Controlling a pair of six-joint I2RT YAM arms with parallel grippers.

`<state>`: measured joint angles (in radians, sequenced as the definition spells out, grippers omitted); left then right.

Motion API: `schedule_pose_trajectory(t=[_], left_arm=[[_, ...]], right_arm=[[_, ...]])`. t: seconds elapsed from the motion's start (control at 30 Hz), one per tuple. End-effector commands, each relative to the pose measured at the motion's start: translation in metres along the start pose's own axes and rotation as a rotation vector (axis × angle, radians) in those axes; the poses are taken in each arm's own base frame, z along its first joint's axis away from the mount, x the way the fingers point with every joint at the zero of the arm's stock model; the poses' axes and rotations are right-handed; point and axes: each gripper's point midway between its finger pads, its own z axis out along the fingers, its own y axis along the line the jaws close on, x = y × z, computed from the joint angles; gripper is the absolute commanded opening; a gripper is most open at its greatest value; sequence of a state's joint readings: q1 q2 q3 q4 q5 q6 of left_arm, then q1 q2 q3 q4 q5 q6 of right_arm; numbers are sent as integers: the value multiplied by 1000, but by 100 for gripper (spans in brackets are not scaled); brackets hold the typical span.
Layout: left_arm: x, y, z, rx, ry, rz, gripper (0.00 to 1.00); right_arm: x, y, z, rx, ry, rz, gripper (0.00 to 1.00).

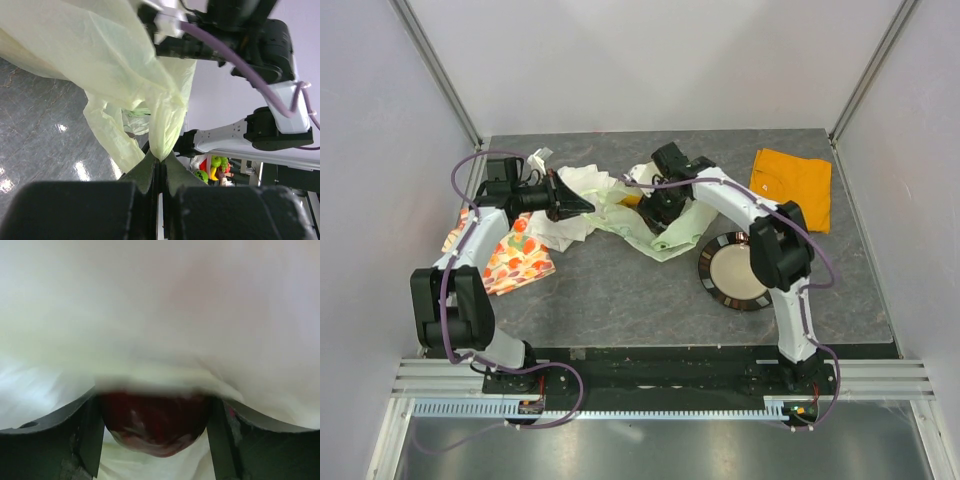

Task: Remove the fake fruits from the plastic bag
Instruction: Take out the fake fruit from the plastic bag, then place the fake fruit on the plate.

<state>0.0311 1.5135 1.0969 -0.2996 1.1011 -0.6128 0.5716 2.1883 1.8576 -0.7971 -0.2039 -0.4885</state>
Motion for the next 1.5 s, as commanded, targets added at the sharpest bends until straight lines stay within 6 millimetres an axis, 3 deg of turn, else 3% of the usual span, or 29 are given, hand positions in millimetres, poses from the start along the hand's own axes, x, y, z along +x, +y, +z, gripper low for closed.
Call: schedule_pose_trajectory(t=[0.0, 0.03, 0.1, 0.13, 0.2, 0.23, 0.27, 0.33, 0.43, 0.47, 0.53, 0.57, 0.67, 0.77, 0.9, 1.13, 1.17, 1.23, 1.3, 1.37, 1.4, 1.43, 1.47], left_arm=[[-15, -10, 2, 20, -17, 74, 2], [-16, -10, 4, 22, -15, 73, 2], [-20, -12, 5, 26, -17, 78, 2], [-21, -13, 6, 29, -17, 83, 2], [-24, -15, 7, 33, -19, 87, 2], [-25, -15, 8, 32, -19, 86, 2], [-26, -16, 8, 34, -21, 89, 2], [-28, -18, 9, 34, -24, 94, 2], [-30, -20, 8, 37, -26, 99, 2], [-31, -22, 8, 39, -29, 101, 2], [-32, -23, 8, 42, -30, 104, 2], [-32, -23, 8, 43, -31, 100, 2], [-33, -24, 8, 45, -33, 101, 2], [-33, -25, 8, 46, -37, 103, 2], [-33, -26, 7, 49, -36, 108, 2], [-26, -26, 5, 49, -34, 113, 2], [-25, -26, 5, 50, -36, 115, 2], [-24, -27, 5, 57, -29, 119, 2], [-23, -29, 3, 58, -31, 129, 2], [-20, -27, 3, 52, -26, 123, 2], [-18, -25, 3, 49, -24, 115, 2], [-16, -23, 4, 47, -20, 110, 1], [-15, -22, 4, 45, -17, 105, 2]], right_arm=[[-63, 12, -111, 35, -271, -101, 50], [-69, 18, -137, 38, -317, -118, 50], [-67, 37, -155, -26, -347, -135, 50], [-68, 46, -175, -33, -381, -147, 50], [-57, 61, -183, -79, -374, -132, 50], [-54, 62, -194, -59, -379, -126, 49], [-42, 63, -193, -53, -351, -103, 49], [-26, 52, -208, 19, -344, -54, 48], [25, 16, -218, 125, -276, 121, 48], [55, -1, -217, 158, -232, 190, 48], [89, -14, -225, 218, -182, 235, 48], [120, -21, -220, 237, -131, 294, 48], [175, -19, -204, 242, 34, 339, 47], [205, -10, -183, 215, 129, 353, 47], [224, -14, -151, 195, 197, 379, 48], [235, -30, -112, 193, 242, 430, 58], [234, -32, -111, 196, 241, 434, 61], [231, -34, -114, 199, 244, 445, 78], [209, -44, -133, 221, 184, 425, 98], [169, -38, -163, 145, 58, 369, 98], [155, -25, -177, 79, 21, 355, 98], [113, -28, -203, 61, -118, 318, 98], [92, -25, -217, 45, -186, 296, 98]])
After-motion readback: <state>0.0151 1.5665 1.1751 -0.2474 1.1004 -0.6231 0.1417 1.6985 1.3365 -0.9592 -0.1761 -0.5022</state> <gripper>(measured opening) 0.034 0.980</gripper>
